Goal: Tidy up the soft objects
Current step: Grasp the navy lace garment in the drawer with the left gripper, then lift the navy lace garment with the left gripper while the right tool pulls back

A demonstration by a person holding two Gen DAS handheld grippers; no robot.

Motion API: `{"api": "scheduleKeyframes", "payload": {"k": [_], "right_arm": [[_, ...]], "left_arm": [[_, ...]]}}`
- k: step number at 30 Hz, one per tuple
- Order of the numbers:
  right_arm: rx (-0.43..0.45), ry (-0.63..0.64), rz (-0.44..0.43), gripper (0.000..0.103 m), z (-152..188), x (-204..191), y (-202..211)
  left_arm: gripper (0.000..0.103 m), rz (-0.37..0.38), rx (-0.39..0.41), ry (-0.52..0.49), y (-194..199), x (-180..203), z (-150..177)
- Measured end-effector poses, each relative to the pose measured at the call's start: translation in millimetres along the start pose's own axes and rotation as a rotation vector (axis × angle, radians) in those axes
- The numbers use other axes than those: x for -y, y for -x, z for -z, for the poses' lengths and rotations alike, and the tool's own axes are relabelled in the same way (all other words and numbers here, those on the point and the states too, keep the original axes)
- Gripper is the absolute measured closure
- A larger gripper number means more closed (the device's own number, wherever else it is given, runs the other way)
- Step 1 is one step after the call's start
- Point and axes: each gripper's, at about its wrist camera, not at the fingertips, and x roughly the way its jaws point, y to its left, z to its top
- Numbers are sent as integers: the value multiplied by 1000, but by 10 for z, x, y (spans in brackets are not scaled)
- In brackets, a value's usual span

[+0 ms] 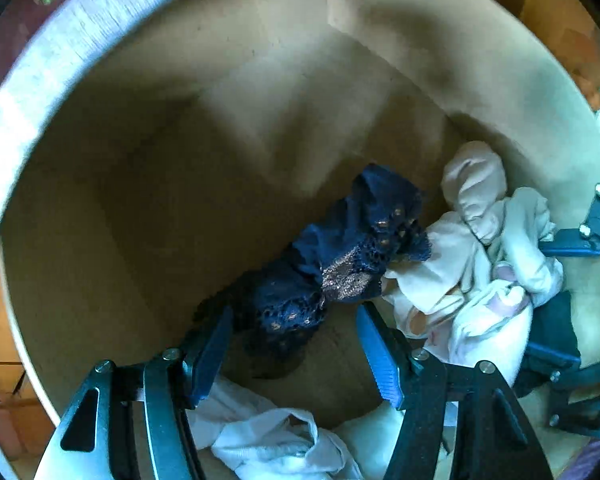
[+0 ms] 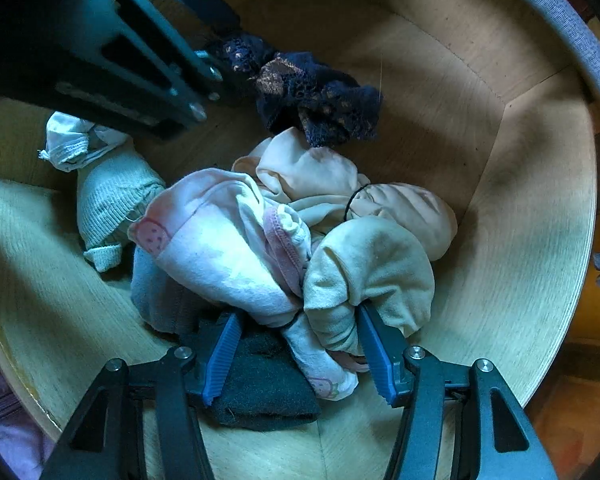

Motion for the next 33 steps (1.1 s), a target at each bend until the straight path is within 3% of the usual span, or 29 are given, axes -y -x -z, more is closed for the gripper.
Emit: {"api": "scheduleKeyframes", "payload": {"k": [4,11,23,28,31,33], "right_arm": [[0,0,0,44,5,1,2],[0,0,0,44,4,1,2],[9,11,14,41,8,-30,53],[28,8,14,38,34,-41,134],[46,8,21,34,40,-53,212],[60,-1,64,18,47,-33,262]], "left_arm": [[60,-13,-19,37,-151,-116,-63],[74,-14,-17,48,-187,-188,-74],[75,37,28,237,-230,-468,93],[75,32,33,267,-268,-530,105],[75,36,35,275,-267,-580,103],[75,38,36,279,-293,-605,124]]}}
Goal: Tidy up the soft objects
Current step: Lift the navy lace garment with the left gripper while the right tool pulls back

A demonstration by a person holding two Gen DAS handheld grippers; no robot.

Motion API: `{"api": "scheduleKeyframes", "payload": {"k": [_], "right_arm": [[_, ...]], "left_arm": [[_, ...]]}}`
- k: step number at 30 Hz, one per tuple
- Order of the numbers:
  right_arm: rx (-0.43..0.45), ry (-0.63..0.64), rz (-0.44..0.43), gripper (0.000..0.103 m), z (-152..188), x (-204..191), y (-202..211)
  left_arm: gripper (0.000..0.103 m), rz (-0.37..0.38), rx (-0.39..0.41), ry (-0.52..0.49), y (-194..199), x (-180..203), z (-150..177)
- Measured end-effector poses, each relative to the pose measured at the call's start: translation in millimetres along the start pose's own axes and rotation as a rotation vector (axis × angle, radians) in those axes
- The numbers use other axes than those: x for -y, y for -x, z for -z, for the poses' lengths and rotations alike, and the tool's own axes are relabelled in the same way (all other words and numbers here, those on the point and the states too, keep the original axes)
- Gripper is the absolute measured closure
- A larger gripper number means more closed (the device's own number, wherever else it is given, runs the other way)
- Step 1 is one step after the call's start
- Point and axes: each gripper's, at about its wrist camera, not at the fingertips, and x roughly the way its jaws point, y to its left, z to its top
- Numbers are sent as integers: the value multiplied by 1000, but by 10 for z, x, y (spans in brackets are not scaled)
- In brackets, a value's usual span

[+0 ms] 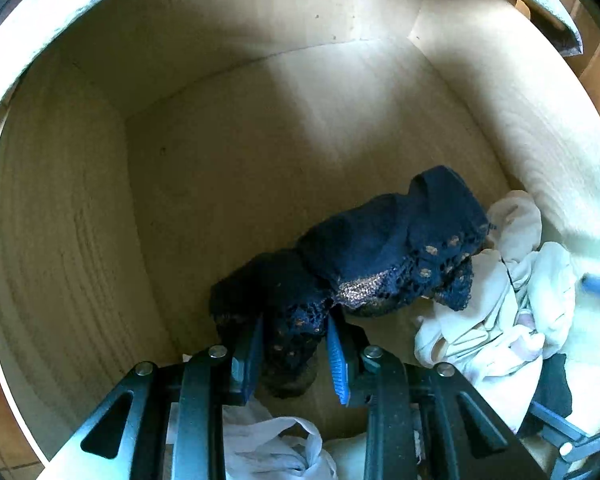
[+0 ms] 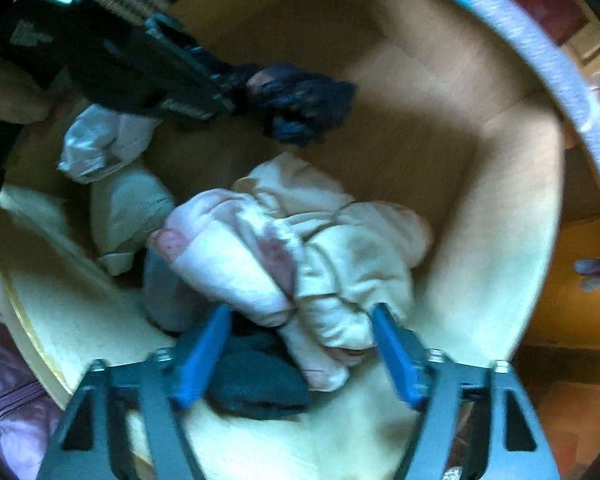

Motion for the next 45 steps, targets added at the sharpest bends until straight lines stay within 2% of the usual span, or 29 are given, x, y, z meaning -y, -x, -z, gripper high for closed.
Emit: {"api": "scheduleKeyframes", "payload": {"k": [5,8,17,25,31,45], "right_arm": [[23,-28,15,18,52,116,124],[39,-51,4,18,104,207,159],[104,-138,17,17,191,246,291],[174,-187,-3,16,330,297,540],[221,-241,28,15,411,401,749],[251,-373,59,15,726,647,901]], "left_arm": [[75,7,6,21,87,-11,8],[75,16,10,39,6,-60,63],[75,37,18,120,16,-215,103],[74,19,16,114,53,-240,118],[73,8,16,129,142,-168,80],[73,-1,15,144,129,-157,99]]}}
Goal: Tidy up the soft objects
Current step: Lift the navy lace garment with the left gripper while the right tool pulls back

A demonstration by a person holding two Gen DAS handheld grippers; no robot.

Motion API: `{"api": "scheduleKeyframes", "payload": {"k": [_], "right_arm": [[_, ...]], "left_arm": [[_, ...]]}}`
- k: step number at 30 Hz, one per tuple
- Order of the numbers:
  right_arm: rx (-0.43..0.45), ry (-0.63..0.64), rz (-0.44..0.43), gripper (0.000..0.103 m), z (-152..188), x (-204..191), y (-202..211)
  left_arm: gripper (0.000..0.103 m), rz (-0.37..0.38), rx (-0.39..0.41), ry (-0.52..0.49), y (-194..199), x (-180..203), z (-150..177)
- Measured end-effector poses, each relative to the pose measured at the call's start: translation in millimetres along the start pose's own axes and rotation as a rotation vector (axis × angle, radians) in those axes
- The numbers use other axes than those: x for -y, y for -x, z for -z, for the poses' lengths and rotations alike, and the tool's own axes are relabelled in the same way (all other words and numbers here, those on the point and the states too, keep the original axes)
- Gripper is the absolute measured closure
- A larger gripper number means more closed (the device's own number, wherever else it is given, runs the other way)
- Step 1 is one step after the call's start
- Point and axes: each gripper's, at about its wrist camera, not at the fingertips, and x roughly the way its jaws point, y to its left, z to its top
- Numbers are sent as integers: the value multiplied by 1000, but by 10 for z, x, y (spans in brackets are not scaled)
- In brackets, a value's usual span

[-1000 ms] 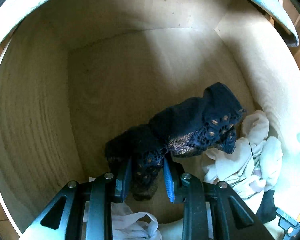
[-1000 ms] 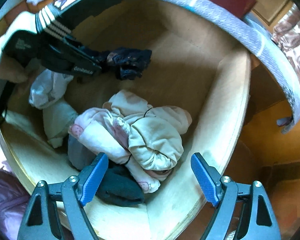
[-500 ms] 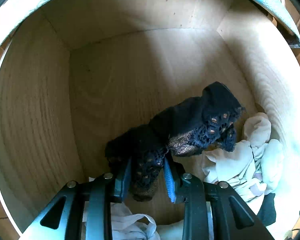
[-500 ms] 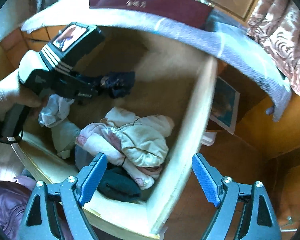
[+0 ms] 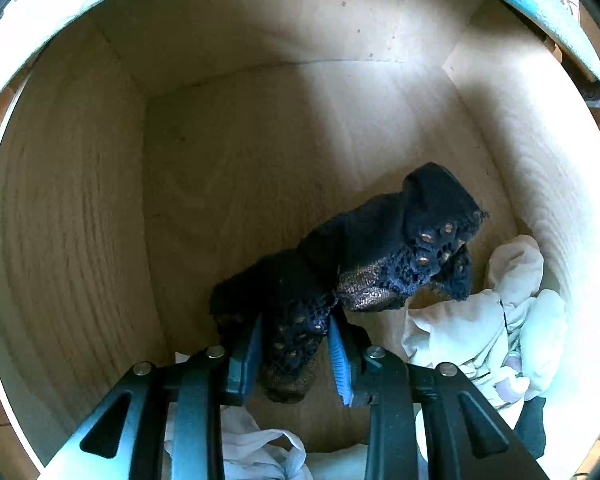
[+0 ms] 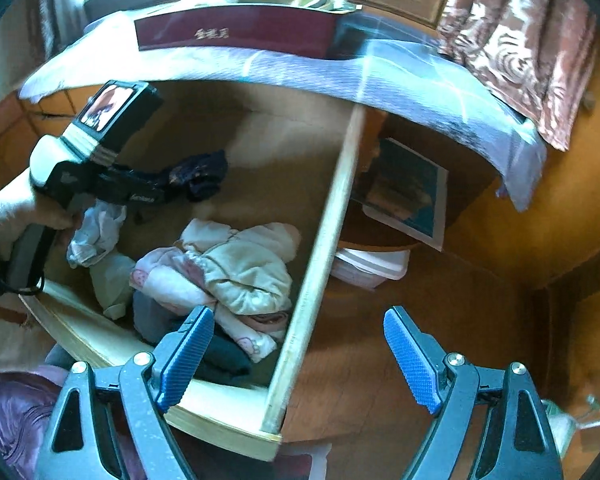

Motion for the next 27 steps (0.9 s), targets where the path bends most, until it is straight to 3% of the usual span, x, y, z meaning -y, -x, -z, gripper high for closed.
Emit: {"api": "scheduleKeyframes", "payload": {"k": [7,16,22,24,27], "right_arm": [[36,-97,-1,15,27,164,97],[22,-151,-23,15,90,216,53],[6,-157,-29,15,99,224,-17],[4,-164,-33,15,99,240,-31],[-1,-161,-36,15,98,228,-38]], "left_arm": [[72,-4,4,18,-6,23,-13],[63,20,-16,-50,-13,29,-73],[55,-36,-6,-116,-43,170,-132],[47,-42,3,-124,-62,208,-152],[47,-84,15,-133,-118,246,-141]]}}
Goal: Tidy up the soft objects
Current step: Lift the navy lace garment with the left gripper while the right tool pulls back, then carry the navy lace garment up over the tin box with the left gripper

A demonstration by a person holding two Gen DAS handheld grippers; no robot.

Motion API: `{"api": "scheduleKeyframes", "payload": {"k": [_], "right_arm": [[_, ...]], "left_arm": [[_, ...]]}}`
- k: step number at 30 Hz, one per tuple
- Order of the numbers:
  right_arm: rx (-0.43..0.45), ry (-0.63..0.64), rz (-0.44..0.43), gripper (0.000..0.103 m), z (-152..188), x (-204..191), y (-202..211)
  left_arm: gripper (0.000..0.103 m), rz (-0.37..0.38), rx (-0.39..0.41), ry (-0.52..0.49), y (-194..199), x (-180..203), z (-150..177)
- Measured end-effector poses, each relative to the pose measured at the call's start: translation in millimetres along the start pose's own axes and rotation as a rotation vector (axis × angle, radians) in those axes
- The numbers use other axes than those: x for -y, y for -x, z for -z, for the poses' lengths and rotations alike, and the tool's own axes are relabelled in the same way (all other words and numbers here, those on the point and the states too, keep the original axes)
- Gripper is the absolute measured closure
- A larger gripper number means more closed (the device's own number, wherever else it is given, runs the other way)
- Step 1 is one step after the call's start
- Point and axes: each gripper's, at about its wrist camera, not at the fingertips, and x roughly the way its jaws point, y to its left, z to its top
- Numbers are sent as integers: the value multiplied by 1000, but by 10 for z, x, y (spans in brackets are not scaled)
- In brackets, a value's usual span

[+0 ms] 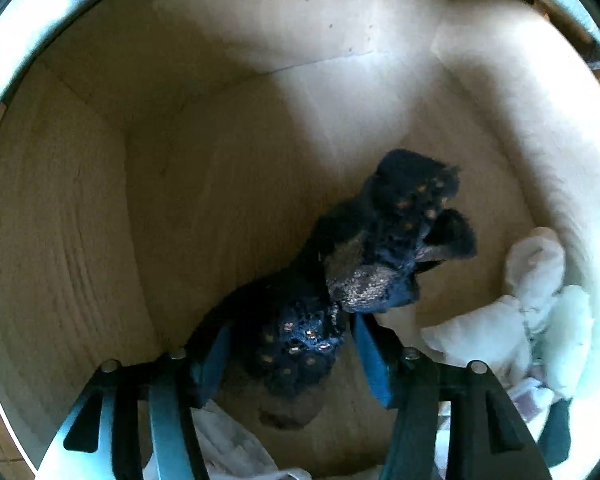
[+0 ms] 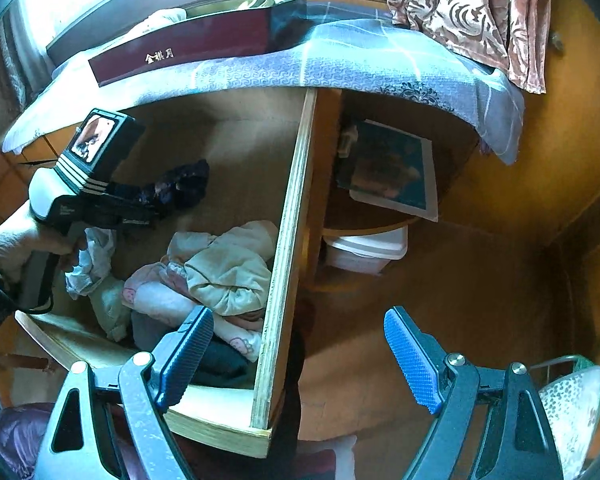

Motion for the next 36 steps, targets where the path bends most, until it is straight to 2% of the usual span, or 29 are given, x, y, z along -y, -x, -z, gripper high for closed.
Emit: {"api": "scheduleKeyframes", "payload": {"k": [4,8,16,27,31,36], "right_arm": [[-2,8,-11,15,-1,-27,-19],[8,8,-21,15,-16,-78,-34],[35,136,-70,15,-81,-447,-43],[-4,114,-83,15,-37,-456,-171],[-1,128,-98,15,-27,-510,-200],[2,179,-119,15,-19,-657,-241]], "left_arm": [[69,-51,24,-35,29,40,36],[76,-26,53,-16,86,-3,96],[77,47,143,40,379,-43,180],[77,153,280,82,1068,-169,334],[77,201,333,109,1356,-253,398],[77,227,399,137,1710,-368,405]]}}
